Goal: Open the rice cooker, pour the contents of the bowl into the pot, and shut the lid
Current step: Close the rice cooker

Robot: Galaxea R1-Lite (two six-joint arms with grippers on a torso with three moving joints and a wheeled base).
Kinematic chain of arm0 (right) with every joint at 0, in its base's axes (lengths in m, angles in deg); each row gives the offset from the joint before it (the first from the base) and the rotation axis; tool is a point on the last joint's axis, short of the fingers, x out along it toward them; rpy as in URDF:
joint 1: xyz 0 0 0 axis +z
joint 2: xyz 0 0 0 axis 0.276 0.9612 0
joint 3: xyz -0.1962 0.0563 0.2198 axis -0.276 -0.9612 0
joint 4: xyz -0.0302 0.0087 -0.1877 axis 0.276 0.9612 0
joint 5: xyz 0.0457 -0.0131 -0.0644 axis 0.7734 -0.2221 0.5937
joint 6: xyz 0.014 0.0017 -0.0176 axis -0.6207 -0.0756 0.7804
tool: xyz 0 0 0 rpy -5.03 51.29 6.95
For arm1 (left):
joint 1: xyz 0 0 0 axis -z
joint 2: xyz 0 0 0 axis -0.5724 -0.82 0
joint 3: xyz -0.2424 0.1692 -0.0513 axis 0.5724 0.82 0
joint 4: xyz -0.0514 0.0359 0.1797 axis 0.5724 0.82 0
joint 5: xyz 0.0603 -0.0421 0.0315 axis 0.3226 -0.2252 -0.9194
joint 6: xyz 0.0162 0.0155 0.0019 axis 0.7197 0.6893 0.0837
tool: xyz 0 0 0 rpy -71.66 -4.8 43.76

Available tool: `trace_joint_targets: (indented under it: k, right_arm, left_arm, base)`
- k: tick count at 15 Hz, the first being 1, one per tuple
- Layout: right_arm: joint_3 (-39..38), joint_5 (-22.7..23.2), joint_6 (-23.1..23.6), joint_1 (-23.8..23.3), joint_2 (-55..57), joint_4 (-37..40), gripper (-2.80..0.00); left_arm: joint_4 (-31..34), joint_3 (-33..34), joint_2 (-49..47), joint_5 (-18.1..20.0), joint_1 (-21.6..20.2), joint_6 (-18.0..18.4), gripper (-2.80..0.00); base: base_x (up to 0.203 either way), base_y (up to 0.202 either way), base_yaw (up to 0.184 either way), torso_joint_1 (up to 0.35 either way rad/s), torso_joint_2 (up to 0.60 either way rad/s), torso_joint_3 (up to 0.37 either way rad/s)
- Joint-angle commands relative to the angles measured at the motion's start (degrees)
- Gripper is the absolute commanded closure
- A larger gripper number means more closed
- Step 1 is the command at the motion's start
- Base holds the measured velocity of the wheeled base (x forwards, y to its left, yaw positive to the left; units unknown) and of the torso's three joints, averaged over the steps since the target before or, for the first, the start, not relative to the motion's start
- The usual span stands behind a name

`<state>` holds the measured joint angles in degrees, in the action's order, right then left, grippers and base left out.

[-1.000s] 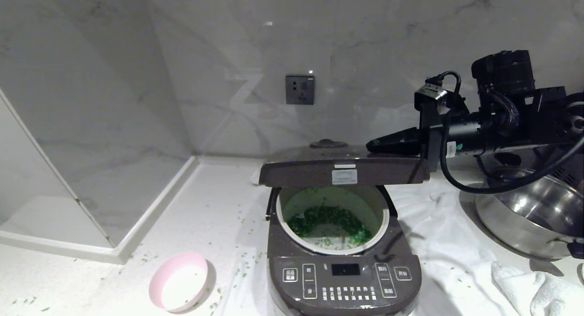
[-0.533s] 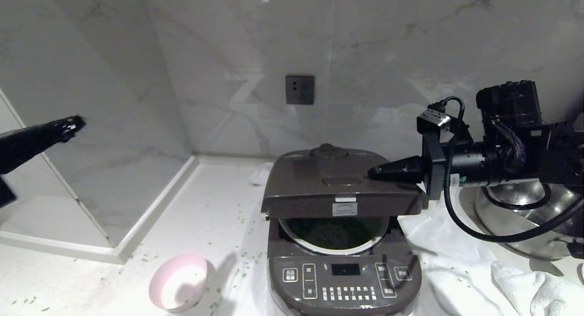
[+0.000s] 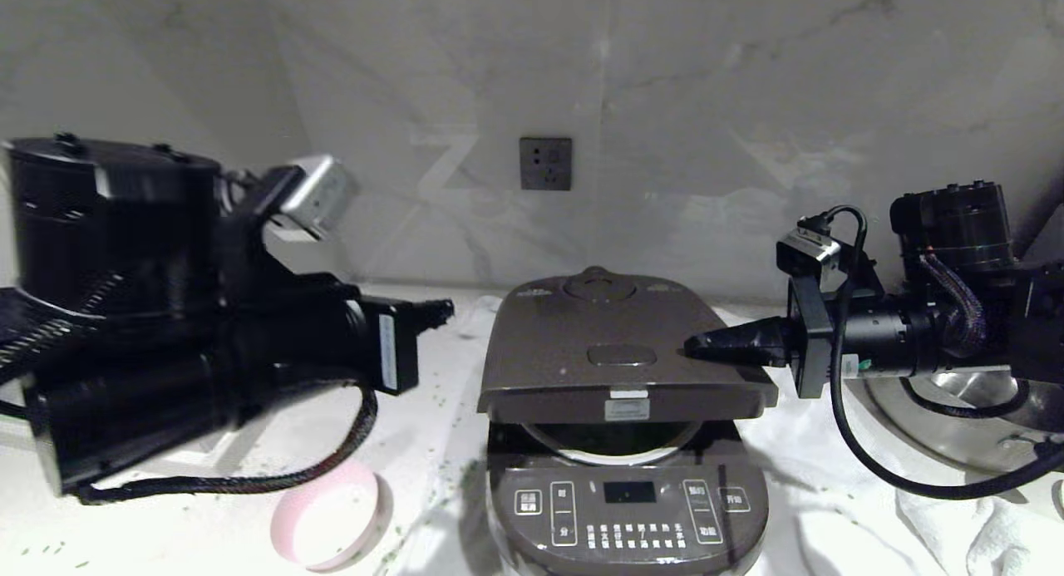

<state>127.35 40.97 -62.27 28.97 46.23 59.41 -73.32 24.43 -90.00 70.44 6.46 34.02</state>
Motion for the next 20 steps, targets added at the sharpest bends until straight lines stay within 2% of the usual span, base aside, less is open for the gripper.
trace_joint_targets:
  k: [1,8,14,20]
  right_arm:
    - [-2.77,0.29,-0.25,-0.03,-1.56,-0.51,0.00]
    - [-6.63,0.33,-0.16,-0.03,-2.29,-0.63,0.00]
    - [-11.09,0.28,-0.16,-0.11,-3.08,-3.21,0.00]
    - [-11.93,0.00,-0.16,-0.29,-2.74,-3.81,0.00]
  left_arm:
    - [-0.18,1.39,-5.29,-0.26,3.33,-1.18,0.00]
    - [-4.73,4.93,-7.19,-1.62,8.61,-1.77,0.00]
    - [-7.85,6.35,-11.87,-1.90,8.72,-2.72,0.00]
    - [-10.82,6.82,-14.42,-1.86,8.66,-2.72,0.00]
  base:
    - [0.000,0.000,0.000,0.000,0.00,0.000]
    - [0.000,0.000,0.000,0.000,0.00,0.000]
    - [0.000,0.000,0.000,0.000,0.00,0.000]
    - [0.000,0.000,0.000,0.000,0.00,0.000]
